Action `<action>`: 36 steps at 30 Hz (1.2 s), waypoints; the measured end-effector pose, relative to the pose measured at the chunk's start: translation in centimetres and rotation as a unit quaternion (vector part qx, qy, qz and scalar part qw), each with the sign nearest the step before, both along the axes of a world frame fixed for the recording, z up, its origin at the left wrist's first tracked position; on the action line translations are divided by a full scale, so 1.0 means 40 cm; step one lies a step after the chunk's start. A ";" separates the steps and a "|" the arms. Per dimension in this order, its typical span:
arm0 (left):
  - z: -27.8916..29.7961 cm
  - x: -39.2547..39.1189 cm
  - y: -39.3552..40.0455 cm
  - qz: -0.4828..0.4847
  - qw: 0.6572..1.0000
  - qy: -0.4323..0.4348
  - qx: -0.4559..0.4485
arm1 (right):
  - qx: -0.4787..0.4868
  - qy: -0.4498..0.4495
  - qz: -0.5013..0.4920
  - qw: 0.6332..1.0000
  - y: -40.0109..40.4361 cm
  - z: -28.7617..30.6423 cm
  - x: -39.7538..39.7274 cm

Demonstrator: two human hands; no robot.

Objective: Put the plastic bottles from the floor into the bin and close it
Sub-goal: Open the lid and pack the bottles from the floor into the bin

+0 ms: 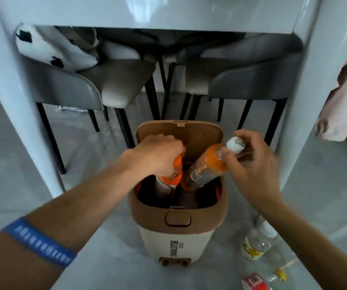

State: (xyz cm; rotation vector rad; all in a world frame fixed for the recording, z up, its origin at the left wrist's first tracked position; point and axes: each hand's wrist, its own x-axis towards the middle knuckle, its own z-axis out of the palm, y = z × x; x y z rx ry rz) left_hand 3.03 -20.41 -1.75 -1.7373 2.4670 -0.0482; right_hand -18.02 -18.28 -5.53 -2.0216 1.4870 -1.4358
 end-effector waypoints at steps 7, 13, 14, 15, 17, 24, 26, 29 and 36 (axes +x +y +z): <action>-0.151 0.106 -0.031 0.054 0.995 0.076 0.043 | 0.047 0.139 0.055 0.988 -0.060 -0.066 0.105; -0.213 0.126 -0.047 0.027 0.995 0.093 0.016 | 0.101 0.505 0.052 0.856 -0.118 -0.133 0.136; -0.215 0.126 -0.046 0.020 0.996 0.086 0.003 | 0.102 0.523 0.045 0.845 -0.120 -0.132 0.137; -0.215 0.125 -0.045 0.015 0.998 0.063 -0.010 | 0.096 0.544 0.037 0.833 -0.121 -0.127 0.138; -0.220 0.120 -0.039 0.003 0.999 -0.020 -0.026 | 0.092 0.599 0.019 0.795 -0.127 -0.115 0.132; -0.201 0.068 -0.017 0.000 1.000 0.020 -0.005 | 0.129 0.506 0.067 0.850 -0.102 -0.102 0.083; -0.177 0.013 -0.007 -0.014 0.997 0.069 0.013 | 0.103 0.433 0.065 0.893 -0.076 -0.101 0.021; -0.132 -0.116 0.014 -0.057 0.990 0.124 -0.026 | 0.082 0.308 0.014 0.948 -0.047 -0.101 -0.097; -0.199 -0.503 0.089 -0.226 0.965 0.130 -0.002 | 0.195 0.191 -0.190 0.943 0.037 -0.260 -0.454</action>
